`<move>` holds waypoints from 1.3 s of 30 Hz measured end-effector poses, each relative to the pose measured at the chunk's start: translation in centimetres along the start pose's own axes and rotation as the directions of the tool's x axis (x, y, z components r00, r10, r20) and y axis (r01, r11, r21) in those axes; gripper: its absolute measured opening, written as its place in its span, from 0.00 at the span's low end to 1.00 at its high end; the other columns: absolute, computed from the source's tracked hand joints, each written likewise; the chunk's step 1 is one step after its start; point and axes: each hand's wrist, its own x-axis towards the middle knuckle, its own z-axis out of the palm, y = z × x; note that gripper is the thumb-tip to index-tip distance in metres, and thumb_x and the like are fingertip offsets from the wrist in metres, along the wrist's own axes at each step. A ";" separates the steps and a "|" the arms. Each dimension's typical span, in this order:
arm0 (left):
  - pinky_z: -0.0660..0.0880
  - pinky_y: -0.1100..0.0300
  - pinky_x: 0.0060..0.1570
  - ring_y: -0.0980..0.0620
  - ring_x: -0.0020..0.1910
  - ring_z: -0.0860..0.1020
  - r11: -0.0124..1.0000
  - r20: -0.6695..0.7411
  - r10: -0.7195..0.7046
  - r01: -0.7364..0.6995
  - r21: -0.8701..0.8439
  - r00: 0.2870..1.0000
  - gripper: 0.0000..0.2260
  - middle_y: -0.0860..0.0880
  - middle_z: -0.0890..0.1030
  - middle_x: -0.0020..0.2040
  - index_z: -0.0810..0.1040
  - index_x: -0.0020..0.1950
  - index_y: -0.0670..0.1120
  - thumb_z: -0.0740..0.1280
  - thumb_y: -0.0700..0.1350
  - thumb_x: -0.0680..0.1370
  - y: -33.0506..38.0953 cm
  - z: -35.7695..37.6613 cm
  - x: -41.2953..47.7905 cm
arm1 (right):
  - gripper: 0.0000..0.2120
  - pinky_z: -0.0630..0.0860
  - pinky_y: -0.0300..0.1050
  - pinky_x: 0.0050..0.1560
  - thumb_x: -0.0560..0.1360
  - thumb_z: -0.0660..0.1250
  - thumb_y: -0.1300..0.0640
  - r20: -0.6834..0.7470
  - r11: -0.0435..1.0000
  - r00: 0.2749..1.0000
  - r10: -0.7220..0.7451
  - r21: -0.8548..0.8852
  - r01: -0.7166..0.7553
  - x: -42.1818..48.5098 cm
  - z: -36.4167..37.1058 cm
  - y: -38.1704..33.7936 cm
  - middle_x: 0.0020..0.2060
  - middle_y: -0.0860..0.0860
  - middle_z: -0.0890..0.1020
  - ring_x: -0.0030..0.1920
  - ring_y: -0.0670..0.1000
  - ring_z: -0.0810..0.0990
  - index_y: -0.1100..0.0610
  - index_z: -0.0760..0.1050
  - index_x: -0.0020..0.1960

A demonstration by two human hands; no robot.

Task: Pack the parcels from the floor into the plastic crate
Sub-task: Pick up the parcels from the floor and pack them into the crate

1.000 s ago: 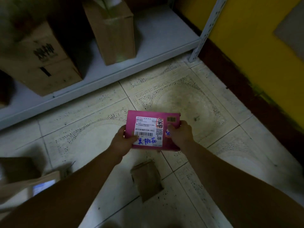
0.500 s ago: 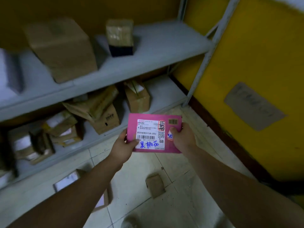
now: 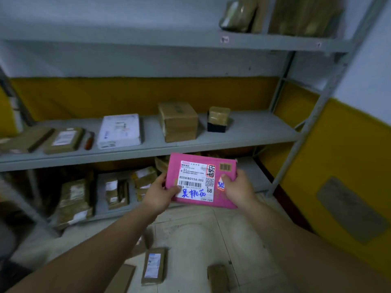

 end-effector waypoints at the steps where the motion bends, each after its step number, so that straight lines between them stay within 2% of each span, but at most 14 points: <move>1: 0.79 0.52 0.52 0.48 0.49 0.81 1.000 -0.025 0.017 -0.017 0.000 1.000 0.24 0.45 0.80 0.56 0.68 0.70 0.47 0.67 0.36 0.75 0.5 -1.8 -1.0 | 0.12 0.74 0.42 0.40 0.77 0.65 0.52 -0.004 0.999 0.999 -0.043 -0.004 0.043 -0.9 0.7 -1.6 0.51 0.52 0.79 0.49 0.53 0.78 0.54 0.72 0.59; 3: 0.79 0.60 0.41 0.50 0.45 0.80 0.999 -0.063 0.048 -0.049 -0.005 0.997 0.23 0.44 0.80 0.57 0.68 0.70 0.48 0.67 0.37 0.76 1.2 -5.5 -3.2 | 0.12 0.76 0.47 0.51 0.76 0.66 0.50 0.010 0.996 0.996 -0.087 -0.019 0.087 -3.0 2.5 -4.6 0.52 0.54 0.79 0.53 0.56 0.79 0.55 0.73 0.57; 4: 0.78 0.62 0.37 0.51 0.44 0.80 0.998 -0.087 0.058 -0.059 -0.001 0.994 0.23 0.44 0.80 0.57 0.68 0.69 0.48 0.67 0.37 0.76 1.2 -7.7 -4.4 | 0.12 0.74 0.46 0.51 0.77 0.66 0.50 0.042 0.996 0.995 -0.090 -0.018 0.090 -4.3 3.7 -6.2 0.51 0.53 0.79 0.52 0.56 0.79 0.55 0.73 0.57; 7: 0.81 0.53 0.47 0.49 0.48 0.82 0.998 -0.167 0.050 -0.055 -0.029 0.985 0.23 0.45 0.81 0.57 0.68 0.69 0.49 0.68 0.38 0.76 0.2 -14.9 -7.9 | 0.13 0.75 0.47 0.50 0.78 0.65 0.49 0.128 0.992 0.984 -0.122 -0.006 0.124 -8.8 8.3 -10.6 0.51 0.52 0.79 0.51 0.55 0.79 0.55 0.71 0.58; 12: 0.80 0.60 0.37 0.48 0.45 0.81 0.999 -0.297 -0.005 -0.011 -0.053 0.955 0.23 0.45 0.80 0.55 0.66 0.68 0.50 0.67 0.37 0.76 -2.8 -28.2 -16.2 | 0.12 0.74 0.45 0.51 0.77 0.66 0.50 0.249 0.980 0.948 -0.199 0.024 0.199 -18.8 18.8 -16.9 0.52 0.53 0.81 0.50 0.56 0.79 0.54 0.72 0.57; 14: 0.79 0.58 0.40 0.48 0.44 0.80 0.998 -0.359 -0.022 0.003 -0.055 0.933 0.23 0.46 0.79 0.52 0.67 0.70 0.46 0.68 0.36 0.76 -4.3 -34.0 -19.6 | 0.12 0.76 0.48 0.54 0.76 0.66 0.50 0.303 0.975 0.927 -0.222 0.049 0.218 -22.9 23.7 -19.2 0.52 0.53 0.81 0.51 0.55 0.79 0.55 0.72 0.56; 16: 0.79 0.51 0.46 0.47 0.45 0.81 0.998 -0.418 -0.052 0.034 -0.051 0.907 0.25 0.47 0.79 0.52 0.66 0.71 0.44 0.69 0.38 0.75 -6.0 -39.5 -22.9 | 0.12 0.72 0.43 0.51 0.77 0.65 0.50 0.359 0.968 0.901 -0.242 0.027 0.250 -27.4 28.1 -21.5 0.50 0.51 0.79 0.50 0.54 0.78 0.56 0.72 0.56; 19: 0.77 0.58 0.42 0.50 0.42 0.79 0.996 -0.510 -0.080 0.052 -0.069 0.856 0.26 0.45 0.79 0.53 0.66 0.72 0.44 0.68 0.37 0.75 -7.7 -46.5 -27.0 | 0.11 0.70 0.41 0.46 0.78 0.65 0.51 0.464 0.962 0.845 -0.265 0.071 0.263 -32.8 33.6 -25.0 0.51 0.52 0.79 0.51 0.54 0.79 0.54 0.71 0.57; 21: 0.78 0.56 0.44 0.49 0.43 0.80 0.993 -0.547 -0.107 0.060 -0.103 0.830 0.26 0.44 0.79 0.55 0.65 0.72 0.44 0.68 0.36 0.76 -8.8 -50.8 -29.1 | 0.10 0.72 0.42 0.45 0.78 0.65 0.51 0.508 0.958 0.813 -0.283 0.101 0.270 -35.6 37.0 -27.3 0.52 0.52 0.80 0.52 0.54 0.80 0.53 0.71 0.57; 25: 0.79 0.50 0.48 0.44 0.48 0.81 0.987 -0.580 -0.152 0.090 -0.135 0.801 0.26 0.42 0.80 0.58 0.65 0.72 0.46 0.67 0.36 0.76 -11.1 -57.3 -31.2 | 0.09 0.78 0.48 0.50 0.77 0.66 0.50 0.564 0.947 0.763 -0.314 0.128 0.295 -38.0 42.9 -30.7 0.54 0.53 0.80 0.50 0.54 0.80 0.51 0.70 0.54; 29: 0.75 0.67 0.27 0.50 0.39 0.79 0.979 -0.605 -0.202 0.134 -0.156 0.770 0.25 0.42 0.79 0.54 0.64 0.73 0.45 0.65 0.35 0.77 -12.7 -61.4 -31.5 | 0.19 0.79 0.48 0.50 0.77 0.68 0.51 0.649 0.954 0.700 -0.298 0.188 0.232 -39.0 49.0 -33.4 0.52 0.49 0.79 0.48 0.53 0.81 0.50 0.66 0.64; 31: 0.72 0.70 0.23 0.52 0.37 0.78 0.977 -0.628 -0.214 0.146 -0.159 0.748 0.23 0.44 0.79 0.52 0.65 0.72 0.45 0.64 0.35 0.77 -13.4 -63.9 -30.6 | 0.21 0.79 0.48 0.47 0.77 0.67 0.52 0.695 0.955 0.656 -0.296 0.215 0.204 -38.9 52.4 -34.9 0.51 0.52 0.79 0.46 0.53 0.81 0.53 0.65 0.67; 36: 0.74 0.69 0.26 0.55 0.38 0.80 0.963 -0.657 -0.268 0.206 -0.172 0.705 0.24 0.48 0.80 0.51 0.64 0.73 0.49 0.65 0.39 0.78 -15.7 -69.7 -28.6 | 0.19 0.77 0.44 0.42 0.77 0.68 0.53 0.746 0.964 0.610 -0.267 0.213 0.161 -38.4 59.8 -36.9 0.52 0.53 0.80 0.43 0.52 0.81 0.55 0.67 0.65; 39: 0.74 0.61 0.34 0.53 0.44 0.79 0.948 -0.645 -0.317 0.243 -0.204 0.696 0.24 0.51 0.80 0.50 0.63 0.72 0.53 0.65 0.42 0.78 -17.1 -72.0 -27.4 | 0.16 0.77 0.42 0.37 0.77 0.67 0.53 0.767 0.976 0.605 -0.214 0.187 0.108 -38.6 62.3 -36.9 0.51 0.52 0.80 0.43 0.52 0.81 0.52 0.66 0.62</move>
